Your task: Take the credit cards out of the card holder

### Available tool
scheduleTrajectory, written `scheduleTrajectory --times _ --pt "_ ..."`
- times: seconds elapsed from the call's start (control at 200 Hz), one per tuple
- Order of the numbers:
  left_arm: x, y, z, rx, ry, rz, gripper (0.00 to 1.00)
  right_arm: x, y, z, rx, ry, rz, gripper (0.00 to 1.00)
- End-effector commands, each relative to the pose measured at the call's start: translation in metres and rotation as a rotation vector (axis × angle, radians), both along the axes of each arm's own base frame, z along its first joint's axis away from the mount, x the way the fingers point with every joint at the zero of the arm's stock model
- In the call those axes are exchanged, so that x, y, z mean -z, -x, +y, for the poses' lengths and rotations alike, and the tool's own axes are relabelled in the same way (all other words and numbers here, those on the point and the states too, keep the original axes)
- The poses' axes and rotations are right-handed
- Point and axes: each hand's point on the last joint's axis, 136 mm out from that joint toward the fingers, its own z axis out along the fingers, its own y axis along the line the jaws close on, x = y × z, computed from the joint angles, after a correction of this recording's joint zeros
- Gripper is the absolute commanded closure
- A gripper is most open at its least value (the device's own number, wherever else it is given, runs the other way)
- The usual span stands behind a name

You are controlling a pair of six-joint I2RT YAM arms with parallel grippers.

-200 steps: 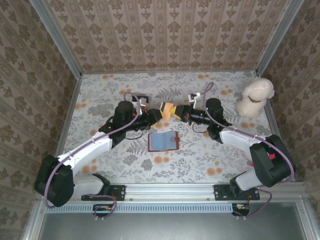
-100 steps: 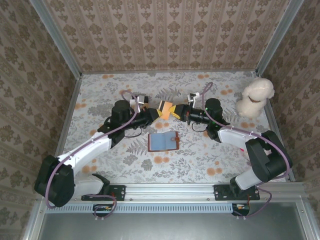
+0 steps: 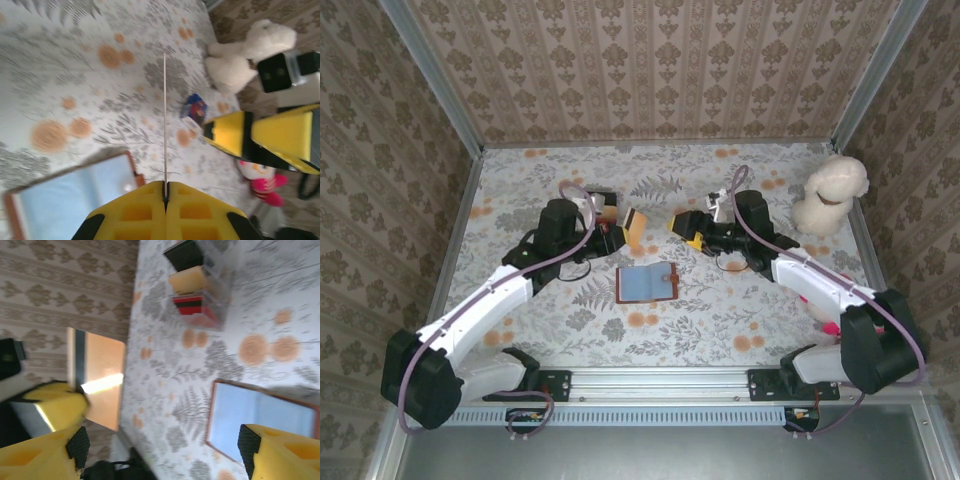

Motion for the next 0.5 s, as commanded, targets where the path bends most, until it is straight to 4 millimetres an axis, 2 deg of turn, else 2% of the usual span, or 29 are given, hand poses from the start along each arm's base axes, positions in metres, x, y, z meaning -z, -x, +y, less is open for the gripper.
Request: scheduleTrajectory --times 0.0,0.11,0.255,0.38,0.495 --pt "-0.010 -0.015 0.030 -0.006 -0.249 -0.220 1.00 0.031 0.013 -0.029 0.035 0.227 0.032 0.16" --pt "-0.027 -0.027 0.037 0.028 -0.357 -0.334 1.00 0.032 0.016 -0.037 0.060 0.258 -0.001 0.10" --pt "-0.034 -0.040 0.040 0.120 -0.490 -0.421 1.00 0.033 0.012 -0.044 0.089 0.300 -0.022 0.01" --pt "-0.037 -0.046 0.030 0.236 -0.552 -0.576 1.00 0.034 0.009 -0.044 0.085 0.315 -0.023 0.00" --pt "-0.034 -0.054 0.031 0.317 -0.597 -0.613 1.00 0.035 0.005 -0.042 0.066 0.333 -0.012 0.00"
